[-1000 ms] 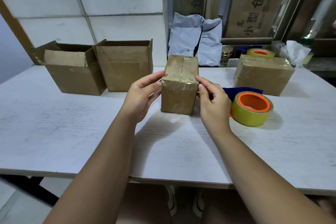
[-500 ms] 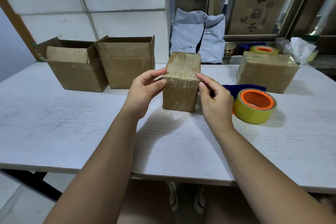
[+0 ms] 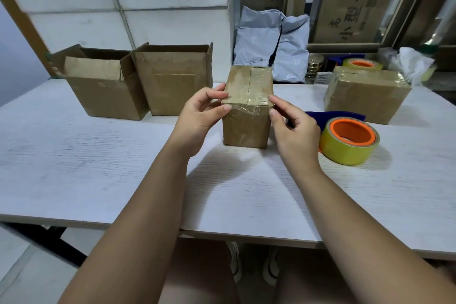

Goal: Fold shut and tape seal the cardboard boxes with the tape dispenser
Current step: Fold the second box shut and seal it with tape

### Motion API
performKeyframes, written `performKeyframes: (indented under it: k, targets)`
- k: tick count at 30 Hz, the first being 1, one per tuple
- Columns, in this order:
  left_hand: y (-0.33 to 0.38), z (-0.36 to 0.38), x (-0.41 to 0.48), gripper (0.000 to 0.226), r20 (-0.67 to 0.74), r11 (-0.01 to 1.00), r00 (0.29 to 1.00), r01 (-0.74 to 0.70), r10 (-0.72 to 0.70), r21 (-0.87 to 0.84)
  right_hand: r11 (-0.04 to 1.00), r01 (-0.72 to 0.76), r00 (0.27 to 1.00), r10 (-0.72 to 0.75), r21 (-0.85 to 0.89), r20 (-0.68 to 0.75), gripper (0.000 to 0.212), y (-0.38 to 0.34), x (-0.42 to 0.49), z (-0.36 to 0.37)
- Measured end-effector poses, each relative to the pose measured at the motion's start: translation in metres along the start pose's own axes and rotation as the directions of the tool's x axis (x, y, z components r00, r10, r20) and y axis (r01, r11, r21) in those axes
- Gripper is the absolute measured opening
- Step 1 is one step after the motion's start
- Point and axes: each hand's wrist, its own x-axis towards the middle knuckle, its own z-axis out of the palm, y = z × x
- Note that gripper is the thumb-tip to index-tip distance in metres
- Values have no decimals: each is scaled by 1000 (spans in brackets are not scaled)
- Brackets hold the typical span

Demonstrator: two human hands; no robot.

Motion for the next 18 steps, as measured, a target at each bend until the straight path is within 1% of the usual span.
performKeyframes:
  k: [11, 16, 18]
  targets:
    - [1, 1, -1, 25, 3, 1000, 1000, 1, -1, 2, 996, -28, 1000, 28, 90, 3, 25, 2, 2, 1]
    - [1, 2, -1, 24, 4, 1000, 1000, -13, 12, 20, 987, -59, 998, 54, 150, 37, 21, 1, 4, 0]
    - [0, 2, -1, 25, 5, 999, 1000, -22, 22, 28, 987, -48, 998, 41, 151, 46, 21, 1, 4, 0]
